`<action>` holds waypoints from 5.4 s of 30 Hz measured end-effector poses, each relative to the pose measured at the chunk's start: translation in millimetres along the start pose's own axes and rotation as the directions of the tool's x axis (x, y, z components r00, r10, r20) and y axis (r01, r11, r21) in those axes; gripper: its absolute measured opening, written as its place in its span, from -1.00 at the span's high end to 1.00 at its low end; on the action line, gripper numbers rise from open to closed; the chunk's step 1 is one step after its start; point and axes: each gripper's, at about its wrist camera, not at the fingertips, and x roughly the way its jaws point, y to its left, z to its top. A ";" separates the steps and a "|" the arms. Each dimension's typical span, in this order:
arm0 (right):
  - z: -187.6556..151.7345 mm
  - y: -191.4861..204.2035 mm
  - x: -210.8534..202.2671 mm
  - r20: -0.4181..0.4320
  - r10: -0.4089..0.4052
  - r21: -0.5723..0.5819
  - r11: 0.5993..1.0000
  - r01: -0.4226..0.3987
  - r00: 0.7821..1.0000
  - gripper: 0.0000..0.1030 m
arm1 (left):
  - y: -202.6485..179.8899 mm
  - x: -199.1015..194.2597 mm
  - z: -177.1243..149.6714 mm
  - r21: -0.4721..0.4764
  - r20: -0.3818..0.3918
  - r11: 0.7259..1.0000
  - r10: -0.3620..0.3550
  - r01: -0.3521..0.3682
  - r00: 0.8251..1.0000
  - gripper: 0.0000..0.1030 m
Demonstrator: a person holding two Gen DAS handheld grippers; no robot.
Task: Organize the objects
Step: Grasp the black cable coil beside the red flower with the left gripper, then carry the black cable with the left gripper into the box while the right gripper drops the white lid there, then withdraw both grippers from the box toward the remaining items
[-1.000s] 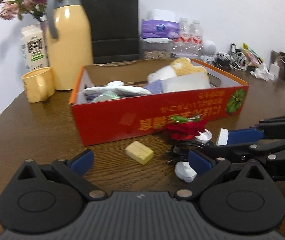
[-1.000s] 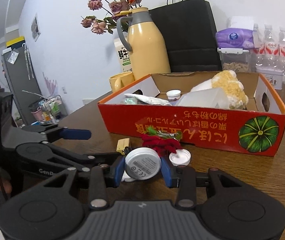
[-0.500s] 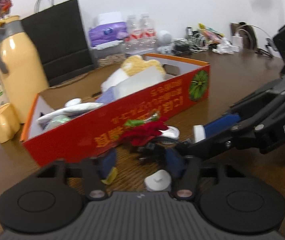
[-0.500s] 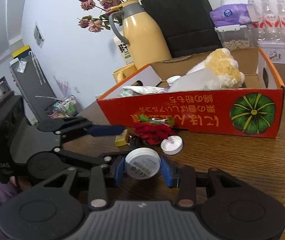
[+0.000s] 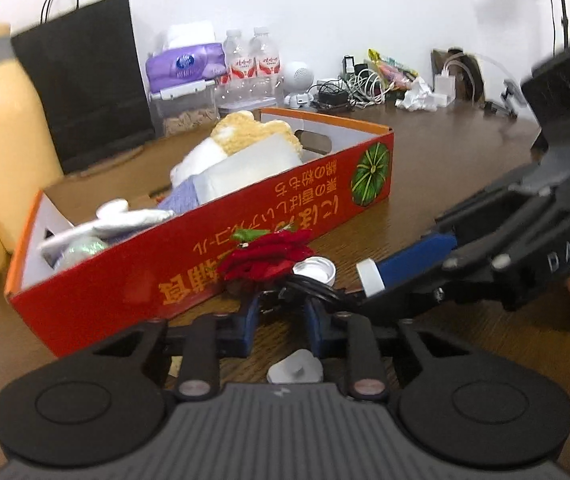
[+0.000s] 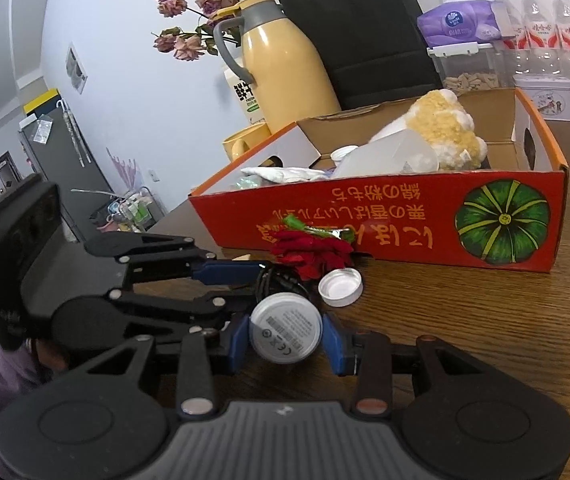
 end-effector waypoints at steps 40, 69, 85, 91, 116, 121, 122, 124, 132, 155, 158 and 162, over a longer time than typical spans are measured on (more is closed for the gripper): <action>-6.9 24.2 1.0 0.015 -0.133 -0.163 0.978 0.134 0.991 0.26 | 13.6 -3.4 9.5 -0.317 -0.049 0.948 -0.005 -0.011 0.999 0.18; -1.0 4.2 -17.4 0.134 -0.274 -0.067 0.957 0.284 0.953 0.25 | -1.6 -14.8 5.6 -0.254 -0.026 0.962 0.092 -0.096 0.995 0.59; 7.4 10.6 -29.0 0.224 -0.305 -0.060 0.944 0.326 0.925 0.25 | 10.1 -61.6 17.4 -0.336 0.121 0.931 0.194 -0.144 0.974 0.59; 31.0 21.1 -33.4 0.295 -0.330 -0.060 0.930 0.362 0.897 0.25 | 34.0 -69.3 47.8 -0.374 0.169 0.910 0.256 -0.178 0.952 0.59; 67.9 -17.7 0.1 0.312 -0.493 0.018 0.858 0.514 0.812 0.24 | 71.1 8.8 62.7 -0.437 0.039 0.826 0.414 -0.357 0.910 0.53; 64.5 -11.3 -4.1 0.342 -0.486 0.004 0.857 0.516 0.804 -0.44 | 61.9 0.7 61.9 -0.425 0.080 0.815 0.468 -0.394 0.880 -0.39; 64.0 -9.7 -5.0 0.350 -0.487 0.002 0.855 0.519 0.800 -0.55 | 60.7 -1.4 62.2 -0.425 0.092 0.814 0.474 -0.396 0.876 -0.61; 63.1 -6.7 -6.2 0.367 -0.492 -0.003 0.848 0.530 0.790 -0.97 | 58.3 -5.0 61.8 -0.430 0.115 0.810 0.486 -0.398 0.866 -0.98; 60.2 1.4 -4.1 0.371 -0.498 -0.024 0.839 0.544 0.784 -1.00 | 55.2 -8.0 60.8 -0.437 0.122 0.806 0.494 -0.400 0.861 -1.00; 36.8 25.7 -15.0 0.369 -0.496 -0.075 0.827 0.557 0.786 -1.00 | 38.0 -37.3 41.2 -0.424 0.129 0.820 0.474 -0.384 0.871 -1.00; 28.8 32.0 -15.0 0.348 -0.492 -0.091 0.829 0.551 0.798 -1.00 | 37.7 -46.6 35.8 -0.425 0.123 0.818 0.475 -0.387 0.871 -1.00; 18.1 40.1 -16.3 0.328 -0.485 -0.105 0.834 0.542 0.810 -1.00 | 38.9 -55.4 26.8 -0.420 0.107 0.820 0.471 -0.390 0.875 -1.00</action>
